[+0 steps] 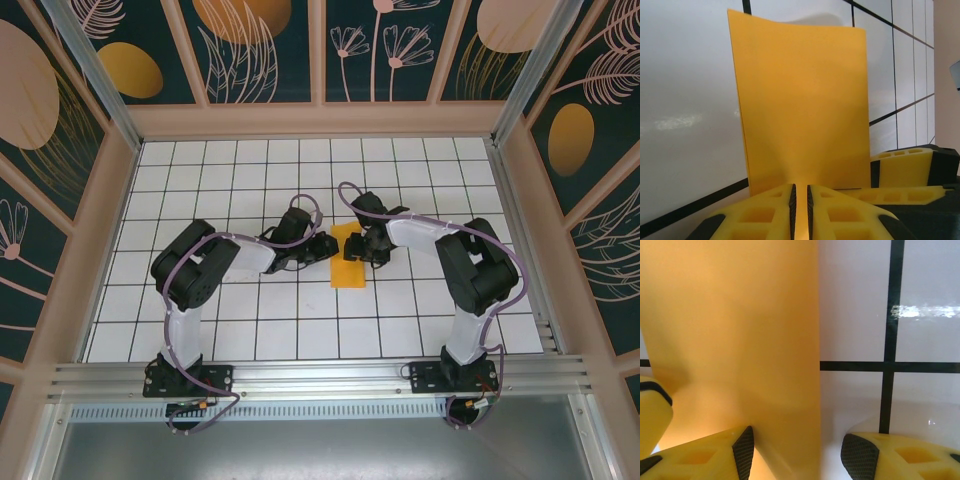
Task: Fold a paper plane with a square sheet of paper (pick it up from the middle)
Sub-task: Hold the square sheet of paper at the center of the table, then fold the square sheet of paper in half at the center of the table.
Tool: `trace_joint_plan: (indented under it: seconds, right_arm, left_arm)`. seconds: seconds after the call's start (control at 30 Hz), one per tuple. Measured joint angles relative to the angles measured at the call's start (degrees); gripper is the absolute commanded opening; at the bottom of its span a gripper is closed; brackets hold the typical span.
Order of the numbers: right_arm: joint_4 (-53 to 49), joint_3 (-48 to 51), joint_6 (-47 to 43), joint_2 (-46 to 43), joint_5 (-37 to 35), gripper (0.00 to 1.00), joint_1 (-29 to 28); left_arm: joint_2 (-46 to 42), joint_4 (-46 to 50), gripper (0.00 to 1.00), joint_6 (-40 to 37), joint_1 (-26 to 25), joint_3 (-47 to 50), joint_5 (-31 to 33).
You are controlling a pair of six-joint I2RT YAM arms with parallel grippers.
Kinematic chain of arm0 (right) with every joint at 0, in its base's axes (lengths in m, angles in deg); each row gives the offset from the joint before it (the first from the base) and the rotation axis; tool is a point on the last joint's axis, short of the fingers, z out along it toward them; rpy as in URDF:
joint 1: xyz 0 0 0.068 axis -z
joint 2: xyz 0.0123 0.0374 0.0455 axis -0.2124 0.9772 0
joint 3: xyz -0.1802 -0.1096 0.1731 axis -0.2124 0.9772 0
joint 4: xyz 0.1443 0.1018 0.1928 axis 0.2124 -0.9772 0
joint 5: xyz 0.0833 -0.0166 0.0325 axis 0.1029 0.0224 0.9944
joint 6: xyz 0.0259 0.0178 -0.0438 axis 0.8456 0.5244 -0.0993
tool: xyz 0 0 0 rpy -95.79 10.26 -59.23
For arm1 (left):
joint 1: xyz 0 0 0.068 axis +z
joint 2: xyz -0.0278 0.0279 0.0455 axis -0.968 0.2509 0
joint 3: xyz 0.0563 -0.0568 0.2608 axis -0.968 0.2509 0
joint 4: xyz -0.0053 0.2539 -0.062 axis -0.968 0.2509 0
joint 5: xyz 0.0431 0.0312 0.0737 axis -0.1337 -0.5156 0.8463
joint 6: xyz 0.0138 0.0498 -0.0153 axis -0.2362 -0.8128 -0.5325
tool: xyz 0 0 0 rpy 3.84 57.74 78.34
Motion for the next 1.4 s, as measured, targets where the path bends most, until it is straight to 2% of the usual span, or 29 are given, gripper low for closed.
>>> trace_joint_plan:
  seconds: [0.53, 0.8, 0.93, 1.1, 1.27, 1.4]
  right_arm:
    - [0.26, 0.31, 0.02, -0.35, 1.53, 0.59, 0.94]
    - [3.69, 2.99, 0.55, -4.11, 4.07, 0.62, 1.73]
    - [5.46, 5.20, 1.79, -6.71, 4.57, 0.59, 2.69]
    - [7.43, 7.61, 3.56, -12.13, 5.14, 0.41, 4.92]
    - [12.50, 7.58, 4.09, -14.03, 10.49, 0.20, 4.94]
    - [15.04, 7.48, 4.50, -11.89, 14.75, 0.12, 4.96]
  left_arm:
    - [0.98, 6.64, 0.13, -0.31, -0.11, -3.89, 0.52]
    - [1.14, 9.62, 0.11, -0.74, -0.33, -5.27, 1.51]
    - [1.18, 10.47, 0.10, -0.92, -0.37, -5.68, 1.66]
    - [1.29, 11.13, 0.09, -1.09, -0.37, -5.99, 1.73]
    - [1.38, 11.61, 0.09, -1.09, -0.37, -6.29, 1.75]
    - [1.49, 12.00, 0.08, -1.07, -0.35, -6.54, 1.75]
